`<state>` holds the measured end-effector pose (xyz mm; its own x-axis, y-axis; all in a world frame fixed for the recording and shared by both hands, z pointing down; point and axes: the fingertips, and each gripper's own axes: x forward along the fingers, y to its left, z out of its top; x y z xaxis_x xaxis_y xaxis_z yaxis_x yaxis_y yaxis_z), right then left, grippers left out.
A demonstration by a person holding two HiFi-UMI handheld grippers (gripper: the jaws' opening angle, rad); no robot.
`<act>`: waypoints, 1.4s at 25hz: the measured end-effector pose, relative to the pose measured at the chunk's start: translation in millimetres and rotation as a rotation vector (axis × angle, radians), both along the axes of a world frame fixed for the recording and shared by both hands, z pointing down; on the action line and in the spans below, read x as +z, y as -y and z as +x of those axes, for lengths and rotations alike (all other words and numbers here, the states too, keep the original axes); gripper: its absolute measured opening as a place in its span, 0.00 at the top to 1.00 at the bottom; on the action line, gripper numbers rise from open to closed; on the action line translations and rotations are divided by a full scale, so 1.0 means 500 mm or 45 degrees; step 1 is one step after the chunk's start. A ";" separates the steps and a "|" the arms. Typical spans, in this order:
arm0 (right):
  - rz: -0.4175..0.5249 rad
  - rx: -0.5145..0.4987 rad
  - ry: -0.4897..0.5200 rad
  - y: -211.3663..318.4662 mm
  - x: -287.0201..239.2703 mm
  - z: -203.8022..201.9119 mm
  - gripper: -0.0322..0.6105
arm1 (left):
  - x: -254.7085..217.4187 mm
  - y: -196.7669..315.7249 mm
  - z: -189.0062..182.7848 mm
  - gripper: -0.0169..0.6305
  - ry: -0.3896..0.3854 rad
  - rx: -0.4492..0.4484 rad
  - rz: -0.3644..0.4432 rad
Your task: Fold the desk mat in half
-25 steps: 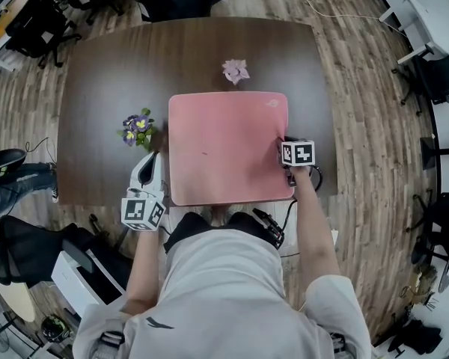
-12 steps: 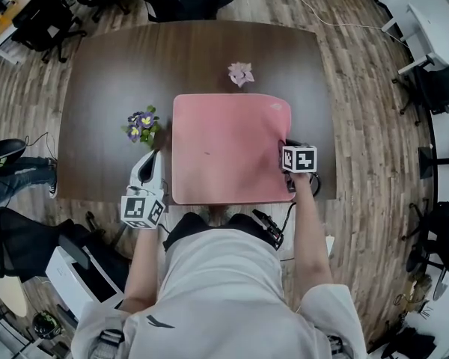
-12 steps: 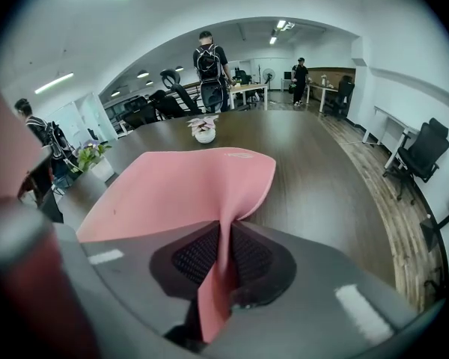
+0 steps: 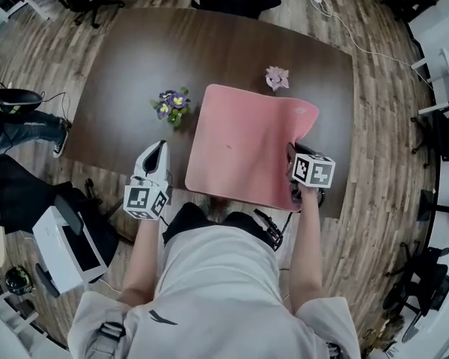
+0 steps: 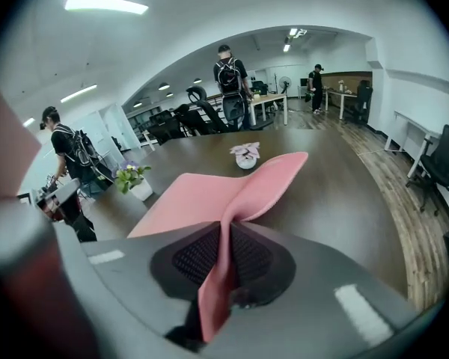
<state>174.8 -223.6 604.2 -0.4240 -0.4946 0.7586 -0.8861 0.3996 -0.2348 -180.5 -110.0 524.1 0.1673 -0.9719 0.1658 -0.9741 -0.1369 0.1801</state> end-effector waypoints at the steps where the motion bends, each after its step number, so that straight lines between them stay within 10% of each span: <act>1: 0.004 -0.029 0.021 0.005 -0.010 -0.025 0.89 | -0.001 -0.012 -0.015 0.97 0.001 -0.037 -0.001; 16: -0.160 -0.265 0.312 -0.005 0.046 -0.456 0.89 | 0.008 -0.350 -0.247 0.97 0.029 -0.653 -0.051; 29: -0.163 -0.230 0.418 0.004 0.063 -0.521 0.79 | 0.011 -0.363 -0.277 0.97 0.026 -0.666 -0.048; 35: -0.132 -0.224 0.441 0.003 0.057 -0.519 0.89 | 0.007 -0.343 -0.275 0.97 0.018 -0.636 -0.043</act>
<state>-84.5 -224.9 632.6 -0.7350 -0.3198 0.5979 -0.6674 0.4967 -0.5548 -317.9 61.3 527.7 -0.3199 -0.9267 0.1974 -0.9215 0.3527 0.1626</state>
